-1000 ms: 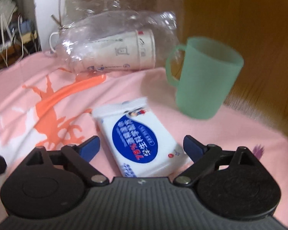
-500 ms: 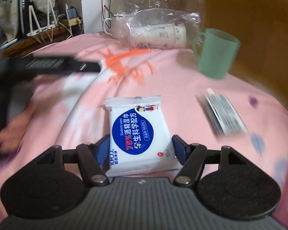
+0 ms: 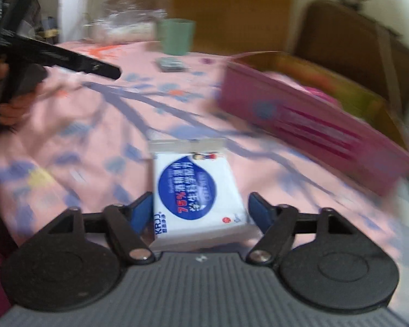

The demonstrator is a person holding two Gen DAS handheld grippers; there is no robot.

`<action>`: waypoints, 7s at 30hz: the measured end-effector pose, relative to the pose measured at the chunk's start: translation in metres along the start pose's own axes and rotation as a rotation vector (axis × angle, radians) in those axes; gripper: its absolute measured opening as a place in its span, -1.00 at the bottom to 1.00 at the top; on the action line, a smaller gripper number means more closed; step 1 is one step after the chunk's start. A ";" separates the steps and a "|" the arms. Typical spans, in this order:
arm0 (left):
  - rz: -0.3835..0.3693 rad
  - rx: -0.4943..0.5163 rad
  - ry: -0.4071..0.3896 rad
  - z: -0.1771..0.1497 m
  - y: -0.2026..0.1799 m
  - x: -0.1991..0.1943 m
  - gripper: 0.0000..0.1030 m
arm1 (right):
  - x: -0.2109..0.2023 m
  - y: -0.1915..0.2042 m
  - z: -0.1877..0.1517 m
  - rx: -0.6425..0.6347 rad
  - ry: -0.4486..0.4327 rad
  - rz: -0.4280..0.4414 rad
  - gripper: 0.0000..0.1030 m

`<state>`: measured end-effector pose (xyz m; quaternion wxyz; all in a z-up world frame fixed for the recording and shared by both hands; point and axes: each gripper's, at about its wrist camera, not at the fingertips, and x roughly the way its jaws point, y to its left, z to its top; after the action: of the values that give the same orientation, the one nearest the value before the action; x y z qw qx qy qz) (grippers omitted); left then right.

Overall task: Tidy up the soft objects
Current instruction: 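Carry the wet-wipes pack with the right gripper toward the pink tin, then lower the wet-wipes pack into the pink tin and open the right gripper, then withdraw the right gripper from the tin toward the clear plastic card pack, then grasp the clear plastic card pack with the right gripper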

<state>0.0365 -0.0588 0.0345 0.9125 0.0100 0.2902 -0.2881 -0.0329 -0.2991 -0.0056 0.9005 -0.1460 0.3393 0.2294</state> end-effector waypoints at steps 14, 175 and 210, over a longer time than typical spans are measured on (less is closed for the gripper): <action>-0.281 0.223 0.124 0.003 -0.152 0.050 0.54 | -0.055 -0.025 -0.083 0.240 -0.155 -0.229 0.66; 0.439 -0.249 0.055 0.025 0.167 0.026 0.84 | 0.196 0.056 0.182 0.165 -0.076 -0.035 0.57; 0.247 -0.086 0.077 0.021 0.115 0.020 0.72 | 0.014 0.060 0.016 0.201 -0.121 -0.092 0.37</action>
<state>0.1223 0.0230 0.0236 0.9288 0.0178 0.3338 -0.1600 -0.0456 -0.2366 -0.0096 0.9390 -0.0563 0.2983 0.1613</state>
